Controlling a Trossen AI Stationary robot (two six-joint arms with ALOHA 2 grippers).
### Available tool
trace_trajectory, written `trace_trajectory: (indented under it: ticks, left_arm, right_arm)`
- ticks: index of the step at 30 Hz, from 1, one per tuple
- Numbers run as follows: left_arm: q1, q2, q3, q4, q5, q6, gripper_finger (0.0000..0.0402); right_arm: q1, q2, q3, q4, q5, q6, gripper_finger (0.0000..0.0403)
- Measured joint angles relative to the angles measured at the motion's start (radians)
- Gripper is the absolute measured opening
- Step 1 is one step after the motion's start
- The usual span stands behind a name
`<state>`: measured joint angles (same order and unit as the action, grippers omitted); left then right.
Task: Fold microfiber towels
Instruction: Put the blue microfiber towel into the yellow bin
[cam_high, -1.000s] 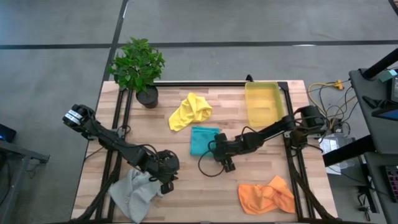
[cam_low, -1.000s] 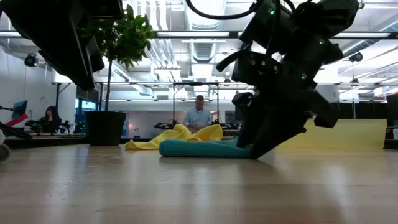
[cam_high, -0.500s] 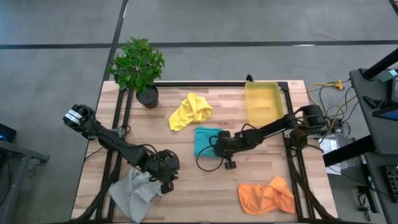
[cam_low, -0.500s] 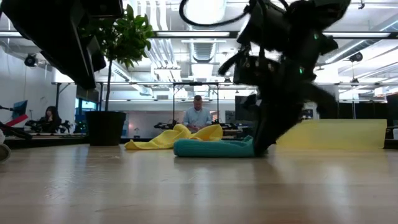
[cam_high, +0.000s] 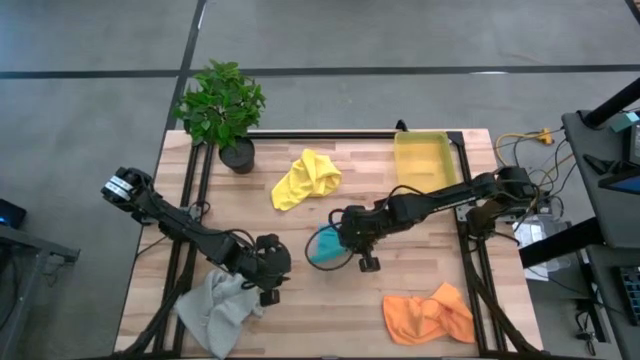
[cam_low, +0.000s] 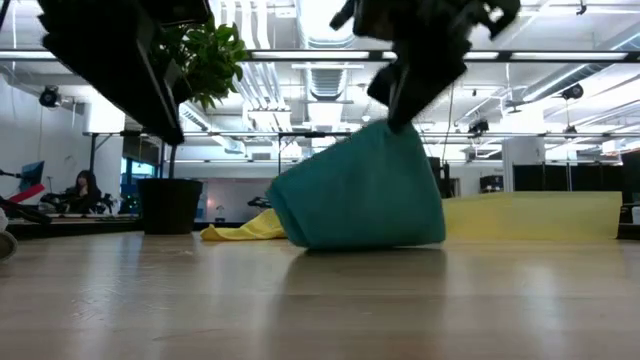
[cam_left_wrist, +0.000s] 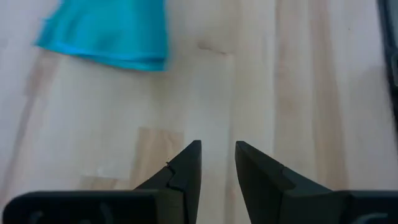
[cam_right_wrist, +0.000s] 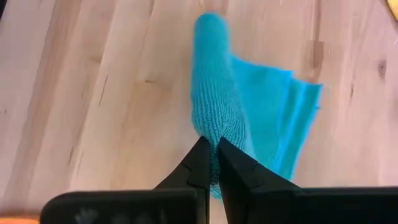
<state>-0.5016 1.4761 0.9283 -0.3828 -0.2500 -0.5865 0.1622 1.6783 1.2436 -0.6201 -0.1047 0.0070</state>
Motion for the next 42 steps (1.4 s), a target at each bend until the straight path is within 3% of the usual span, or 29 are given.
trace_trajectory:
  ticks: [6, 19, 36, 42]
  left_arm:
    - [0.025, 0.0, 0.005, 0.002, -0.099, 0.023, 0.0083]
    - [0.051, 0.0, 0.016, 0.009, -0.124, 0.105, 0.0083]
    - [0.057, 0.0, 0.016, 0.008, -0.147, 0.106, 0.0083]
    - [0.092, -0.003, 0.018, 0.008, -0.152, 0.153, 0.0083]
  right_arm:
    - [-0.005, -0.002, 0.106, -0.081, -0.004, 0.039, 0.0013]
    - [-0.079, -0.081, 0.175, -0.247, 0.012, 0.127, 0.0013]
    - [-0.394, -0.497, -0.132, -0.212, 0.133, 0.248, 0.0013]
    - [-0.544, -0.611, -0.316, -0.044, 0.135, 0.381, 0.0013]
